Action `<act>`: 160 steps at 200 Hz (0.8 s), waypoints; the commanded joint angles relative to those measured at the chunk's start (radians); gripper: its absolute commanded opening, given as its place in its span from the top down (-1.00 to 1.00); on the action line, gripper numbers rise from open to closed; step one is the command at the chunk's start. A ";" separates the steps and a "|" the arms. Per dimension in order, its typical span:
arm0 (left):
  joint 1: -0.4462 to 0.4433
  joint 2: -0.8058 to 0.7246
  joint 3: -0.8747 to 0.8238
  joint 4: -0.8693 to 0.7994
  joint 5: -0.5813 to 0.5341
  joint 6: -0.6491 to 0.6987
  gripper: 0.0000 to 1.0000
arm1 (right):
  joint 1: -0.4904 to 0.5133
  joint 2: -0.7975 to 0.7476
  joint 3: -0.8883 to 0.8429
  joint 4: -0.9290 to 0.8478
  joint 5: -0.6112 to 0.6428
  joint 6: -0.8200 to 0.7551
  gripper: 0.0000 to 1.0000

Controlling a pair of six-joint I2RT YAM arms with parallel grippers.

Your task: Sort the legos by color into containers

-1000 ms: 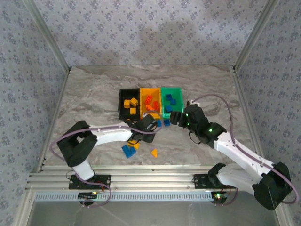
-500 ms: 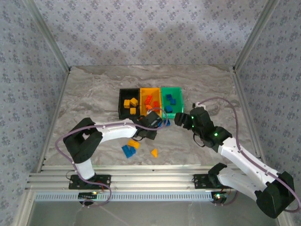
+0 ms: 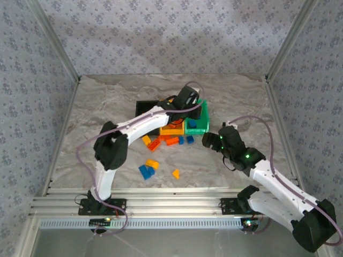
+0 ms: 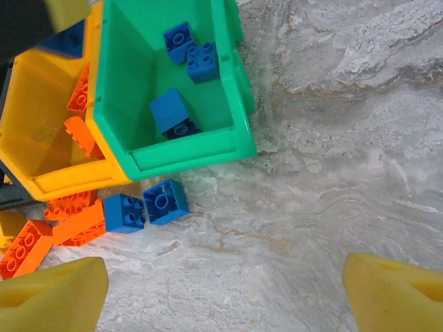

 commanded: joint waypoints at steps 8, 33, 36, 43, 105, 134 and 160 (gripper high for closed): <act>0.011 0.128 0.186 -0.124 0.003 0.031 0.53 | -0.009 -0.027 -0.013 -0.036 0.013 0.018 -0.80; 0.020 0.197 0.282 -0.165 0.002 0.022 0.27 | -0.010 -0.033 -0.016 -0.033 0.002 0.015 -0.80; 0.021 0.203 0.291 -0.168 0.003 0.021 0.22 | -0.012 -0.033 -0.015 -0.034 -0.001 0.015 -0.81; 0.021 0.211 0.310 -0.177 0.009 0.019 0.12 | -0.012 -0.032 -0.016 -0.028 -0.010 0.012 -0.82; 0.015 0.085 0.268 -0.127 0.055 -0.013 -0.63 | -0.006 0.000 -0.020 0.021 -0.151 -0.036 -0.85; 0.015 -0.144 -0.027 0.022 0.056 -0.041 -0.81 | 0.095 0.081 -0.007 0.022 -0.221 -0.047 -0.85; 0.014 -0.378 -0.321 0.105 0.017 -0.069 -0.99 | 0.260 0.188 0.014 0.022 -0.212 -0.095 -0.85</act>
